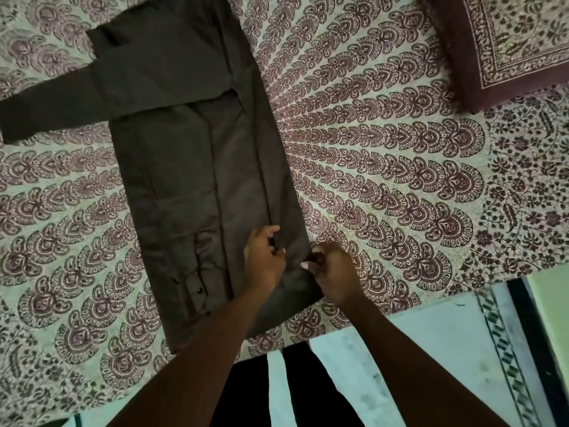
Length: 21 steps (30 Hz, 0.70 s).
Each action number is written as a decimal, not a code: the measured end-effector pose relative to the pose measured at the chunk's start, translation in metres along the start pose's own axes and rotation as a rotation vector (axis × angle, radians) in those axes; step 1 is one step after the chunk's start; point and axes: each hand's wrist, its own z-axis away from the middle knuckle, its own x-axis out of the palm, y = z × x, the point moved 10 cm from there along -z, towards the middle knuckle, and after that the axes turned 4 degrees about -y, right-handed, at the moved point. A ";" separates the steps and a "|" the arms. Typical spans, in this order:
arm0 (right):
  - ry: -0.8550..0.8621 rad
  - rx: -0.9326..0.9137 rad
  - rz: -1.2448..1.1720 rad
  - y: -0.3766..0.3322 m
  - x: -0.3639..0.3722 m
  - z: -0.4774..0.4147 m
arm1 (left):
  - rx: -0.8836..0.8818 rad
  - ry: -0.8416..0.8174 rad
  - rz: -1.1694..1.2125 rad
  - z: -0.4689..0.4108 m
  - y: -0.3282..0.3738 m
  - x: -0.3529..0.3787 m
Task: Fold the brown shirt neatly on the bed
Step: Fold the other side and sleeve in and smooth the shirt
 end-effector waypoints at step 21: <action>0.054 -0.575 0.711 -0.079 0.007 -0.018 | 0.206 -0.206 -0.383 0.025 -0.018 0.002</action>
